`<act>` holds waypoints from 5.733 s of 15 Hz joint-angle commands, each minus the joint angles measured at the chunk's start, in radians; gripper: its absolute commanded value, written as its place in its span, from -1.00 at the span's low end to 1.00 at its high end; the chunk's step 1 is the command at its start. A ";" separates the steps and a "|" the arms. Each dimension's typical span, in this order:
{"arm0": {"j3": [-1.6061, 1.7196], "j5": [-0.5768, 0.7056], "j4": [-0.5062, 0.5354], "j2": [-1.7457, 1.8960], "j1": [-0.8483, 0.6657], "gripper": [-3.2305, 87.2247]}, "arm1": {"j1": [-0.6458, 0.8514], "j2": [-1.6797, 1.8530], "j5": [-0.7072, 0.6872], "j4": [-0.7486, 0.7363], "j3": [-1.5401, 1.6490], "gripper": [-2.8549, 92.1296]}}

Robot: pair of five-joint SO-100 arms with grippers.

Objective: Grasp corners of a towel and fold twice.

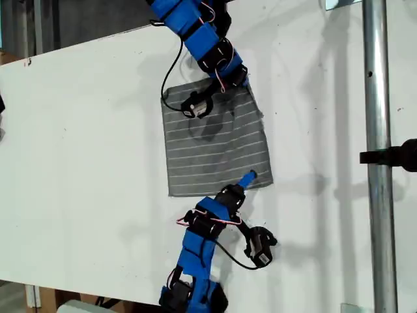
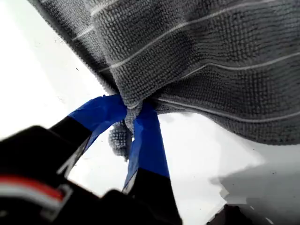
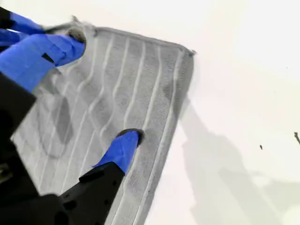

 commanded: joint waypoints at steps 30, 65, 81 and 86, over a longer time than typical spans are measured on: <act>-0.044 -0.043 -0.023 0.080 0.063 -0.13 | 0.012 0.041 -0.015 0.005 -0.035 -0.94; -0.067 0.104 0.130 0.143 0.121 -1.00 | -0.089 -0.291 -0.201 0.221 -0.851 -0.94; 0.382 0.499 0.098 0.497 -0.555 -1.00 | 0.811 0.123 -0.609 0.454 -0.663 -0.94; 0.664 0.391 -0.025 0.506 -0.497 -0.99 | 0.600 0.035 -0.410 0.288 -0.431 -0.94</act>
